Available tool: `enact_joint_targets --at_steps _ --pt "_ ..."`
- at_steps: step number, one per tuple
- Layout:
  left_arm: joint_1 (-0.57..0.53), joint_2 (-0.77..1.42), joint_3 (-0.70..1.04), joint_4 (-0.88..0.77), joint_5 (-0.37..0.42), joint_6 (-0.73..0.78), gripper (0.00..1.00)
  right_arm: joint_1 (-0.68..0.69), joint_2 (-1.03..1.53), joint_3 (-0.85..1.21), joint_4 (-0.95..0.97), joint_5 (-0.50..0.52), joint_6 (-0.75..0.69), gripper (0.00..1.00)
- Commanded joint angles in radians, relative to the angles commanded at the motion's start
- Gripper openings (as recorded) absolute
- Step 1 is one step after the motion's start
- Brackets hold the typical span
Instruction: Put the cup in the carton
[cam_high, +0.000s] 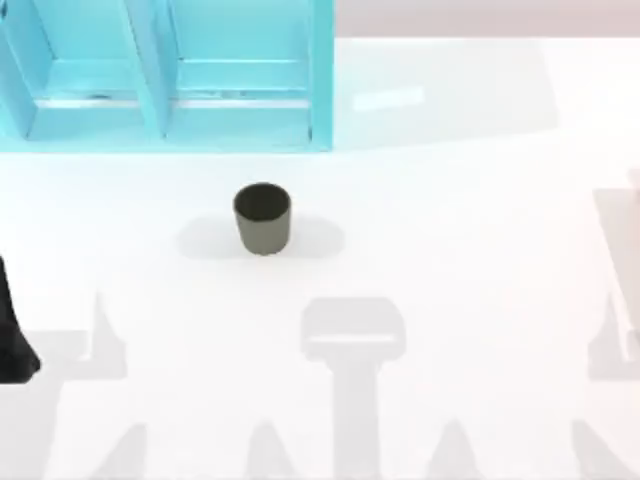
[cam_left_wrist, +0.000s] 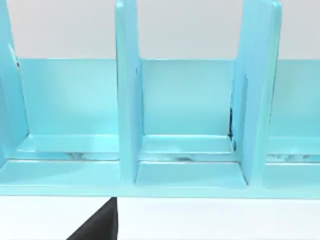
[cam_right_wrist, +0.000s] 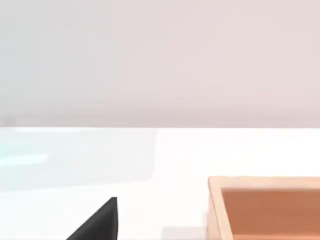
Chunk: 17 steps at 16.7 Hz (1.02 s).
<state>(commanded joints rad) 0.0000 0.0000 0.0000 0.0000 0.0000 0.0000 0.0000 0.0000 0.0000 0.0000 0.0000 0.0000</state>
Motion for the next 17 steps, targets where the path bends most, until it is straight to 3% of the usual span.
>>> enact_joint_targets --at_steps 8,17 --pt "0.000 0.000 0.000 0.000 0.000 0.000 1.00 0.068 0.181 0.171 -0.095 0.014 0.058 1.00" --pt "0.000 0.000 0.000 0.000 0.000 0.000 1.00 0.327 0.909 0.869 -0.479 0.094 0.300 1.00"
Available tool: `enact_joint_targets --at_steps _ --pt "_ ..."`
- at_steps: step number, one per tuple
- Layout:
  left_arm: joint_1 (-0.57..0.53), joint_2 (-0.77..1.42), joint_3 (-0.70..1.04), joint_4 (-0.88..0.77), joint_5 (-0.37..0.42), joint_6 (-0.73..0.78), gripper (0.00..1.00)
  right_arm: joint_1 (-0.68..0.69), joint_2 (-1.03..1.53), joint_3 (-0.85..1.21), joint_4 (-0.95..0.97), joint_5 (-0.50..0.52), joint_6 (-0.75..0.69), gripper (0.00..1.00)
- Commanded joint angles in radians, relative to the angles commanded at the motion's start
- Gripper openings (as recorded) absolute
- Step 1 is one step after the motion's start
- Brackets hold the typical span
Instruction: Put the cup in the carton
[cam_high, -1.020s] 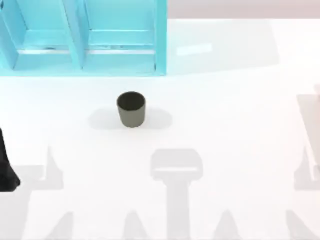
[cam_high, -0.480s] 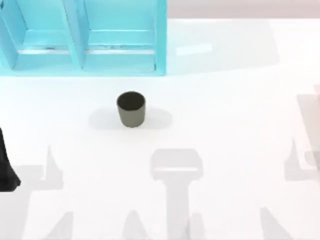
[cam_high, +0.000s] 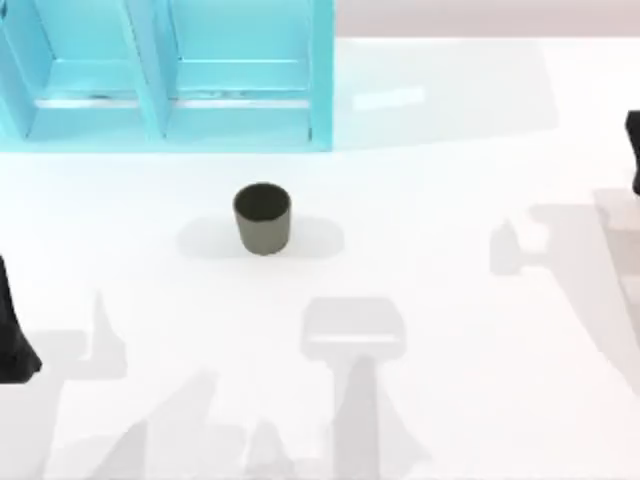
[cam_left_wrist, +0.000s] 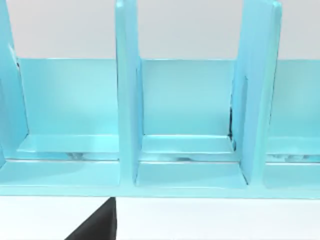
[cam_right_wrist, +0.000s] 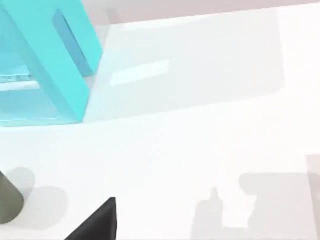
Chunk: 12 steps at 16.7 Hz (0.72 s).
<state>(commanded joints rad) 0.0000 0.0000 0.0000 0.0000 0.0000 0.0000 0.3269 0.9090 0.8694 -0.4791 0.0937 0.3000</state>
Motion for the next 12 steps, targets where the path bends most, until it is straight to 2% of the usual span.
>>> enact_joint_targets --at_steps 12 --pt "0.000 0.000 0.000 0.000 0.000 0.000 1.00 0.375 1.158 1.150 -0.577 0.148 0.378 1.00"
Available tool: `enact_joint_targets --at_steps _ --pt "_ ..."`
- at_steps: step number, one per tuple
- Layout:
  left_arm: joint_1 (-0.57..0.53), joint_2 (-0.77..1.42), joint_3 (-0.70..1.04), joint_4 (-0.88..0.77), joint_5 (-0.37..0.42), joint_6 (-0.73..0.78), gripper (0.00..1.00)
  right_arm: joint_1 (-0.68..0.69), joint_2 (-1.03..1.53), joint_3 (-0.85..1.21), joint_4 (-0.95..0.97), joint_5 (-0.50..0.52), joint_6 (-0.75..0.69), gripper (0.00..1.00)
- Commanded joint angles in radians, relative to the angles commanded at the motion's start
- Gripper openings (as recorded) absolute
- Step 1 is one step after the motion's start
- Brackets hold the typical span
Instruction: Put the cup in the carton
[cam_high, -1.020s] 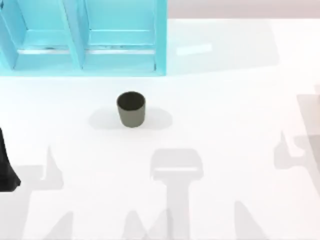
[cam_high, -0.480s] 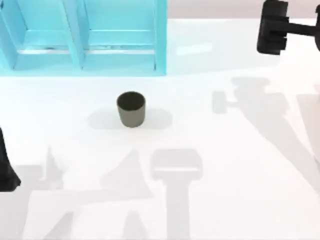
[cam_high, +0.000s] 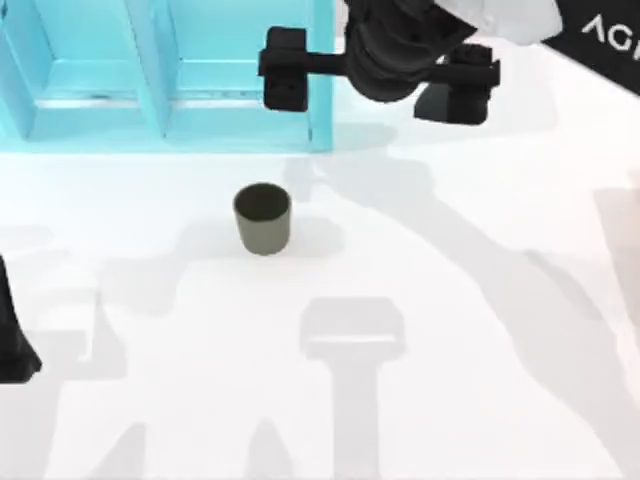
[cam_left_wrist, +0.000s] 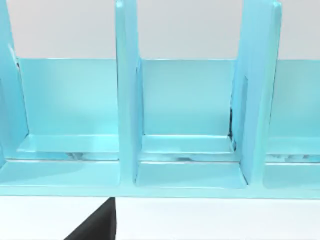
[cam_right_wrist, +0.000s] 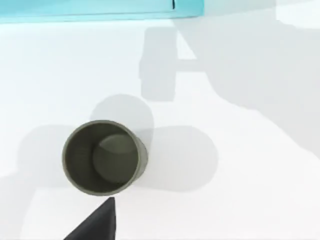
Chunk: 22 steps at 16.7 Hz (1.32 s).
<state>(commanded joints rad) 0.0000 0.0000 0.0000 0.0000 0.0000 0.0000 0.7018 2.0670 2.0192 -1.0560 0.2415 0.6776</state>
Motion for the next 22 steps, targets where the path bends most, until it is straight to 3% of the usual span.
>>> enact_joint_targets --at_steps 7,15,22 --pt "0.000 0.000 0.000 0.000 0.000 0.000 1.00 0.109 0.362 0.355 -0.176 0.054 0.117 1.00" --pt "0.000 0.000 0.000 0.000 0.000 0.000 1.00 0.106 0.388 0.362 -0.165 0.055 0.117 1.00" --pt "0.000 0.000 0.000 0.000 0.000 0.000 1.00 0.065 0.506 0.280 0.050 0.045 0.075 1.00"
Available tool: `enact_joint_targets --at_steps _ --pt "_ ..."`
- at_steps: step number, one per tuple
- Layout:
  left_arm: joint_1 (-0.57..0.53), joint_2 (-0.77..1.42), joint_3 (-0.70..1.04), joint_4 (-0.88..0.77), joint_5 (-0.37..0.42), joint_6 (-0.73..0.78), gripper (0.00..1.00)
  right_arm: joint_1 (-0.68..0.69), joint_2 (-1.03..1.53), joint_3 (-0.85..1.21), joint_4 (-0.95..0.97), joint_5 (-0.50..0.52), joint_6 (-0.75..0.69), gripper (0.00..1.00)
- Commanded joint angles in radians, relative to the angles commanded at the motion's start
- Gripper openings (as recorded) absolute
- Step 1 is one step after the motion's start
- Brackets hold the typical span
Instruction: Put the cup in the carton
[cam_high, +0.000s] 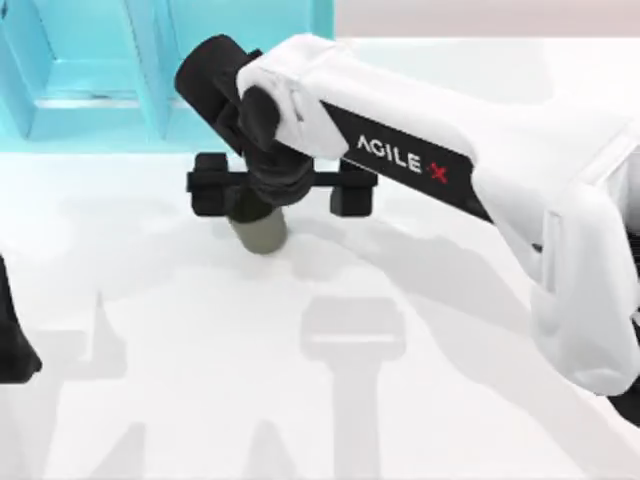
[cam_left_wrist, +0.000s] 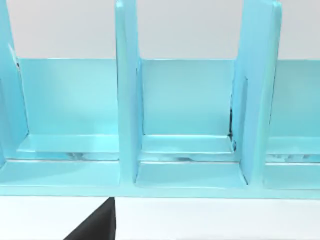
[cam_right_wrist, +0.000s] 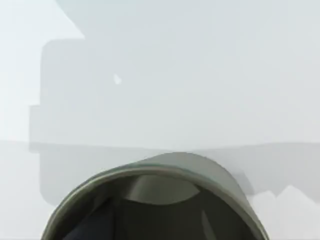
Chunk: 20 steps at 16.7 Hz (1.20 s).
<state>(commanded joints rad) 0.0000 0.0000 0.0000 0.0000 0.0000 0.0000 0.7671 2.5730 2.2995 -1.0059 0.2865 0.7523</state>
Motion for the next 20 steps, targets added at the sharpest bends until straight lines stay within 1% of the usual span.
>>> enact_joint_targets --at_steps 5,18,19,20 --pt "0.000 0.000 0.000 0.000 0.000 0.000 1.00 -0.006 0.016 -0.011 0.026 -0.001 -0.005 1.00" --pt "0.000 0.000 0.000 0.000 0.000 0.000 1.00 -0.006 0.016 -0.011 0.026 -0.001 -0.005 0.02" --pt "0.000 0.000 0.000 0.000 0.000 0.000 1.00 -0.006 0.016 -0.011 0.026 -0.001 -0.005 0.00" --pt "0.000 0.000 0.000 0.000 0.000 0.000 1.00 -0.006 0.016 -0.011 0.026 -0.001 -0.005 0.00"
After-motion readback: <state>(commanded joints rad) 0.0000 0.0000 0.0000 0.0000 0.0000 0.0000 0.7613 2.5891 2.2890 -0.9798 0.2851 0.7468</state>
